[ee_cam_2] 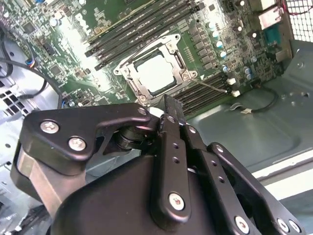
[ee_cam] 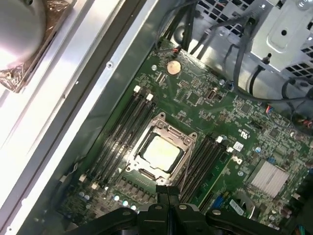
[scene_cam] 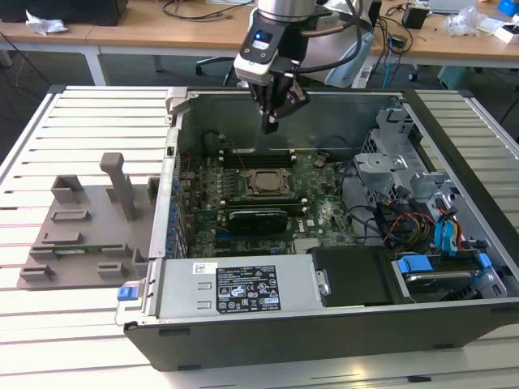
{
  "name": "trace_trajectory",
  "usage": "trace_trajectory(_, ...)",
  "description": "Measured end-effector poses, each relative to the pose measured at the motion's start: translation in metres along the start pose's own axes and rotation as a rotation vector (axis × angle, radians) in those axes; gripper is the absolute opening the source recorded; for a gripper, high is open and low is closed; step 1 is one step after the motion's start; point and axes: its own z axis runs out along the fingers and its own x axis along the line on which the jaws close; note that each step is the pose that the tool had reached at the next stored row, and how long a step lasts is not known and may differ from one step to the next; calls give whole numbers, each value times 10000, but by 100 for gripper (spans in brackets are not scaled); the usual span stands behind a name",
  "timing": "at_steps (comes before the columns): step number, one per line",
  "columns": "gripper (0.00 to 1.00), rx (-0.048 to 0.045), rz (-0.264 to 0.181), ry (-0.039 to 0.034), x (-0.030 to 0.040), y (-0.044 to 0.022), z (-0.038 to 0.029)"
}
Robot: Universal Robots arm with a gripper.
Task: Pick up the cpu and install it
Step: 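Install the first cpu locking lever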
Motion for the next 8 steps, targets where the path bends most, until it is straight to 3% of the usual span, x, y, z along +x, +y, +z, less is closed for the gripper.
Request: trace_trajectory(8,11,-26,-973,-50,0,0,0)
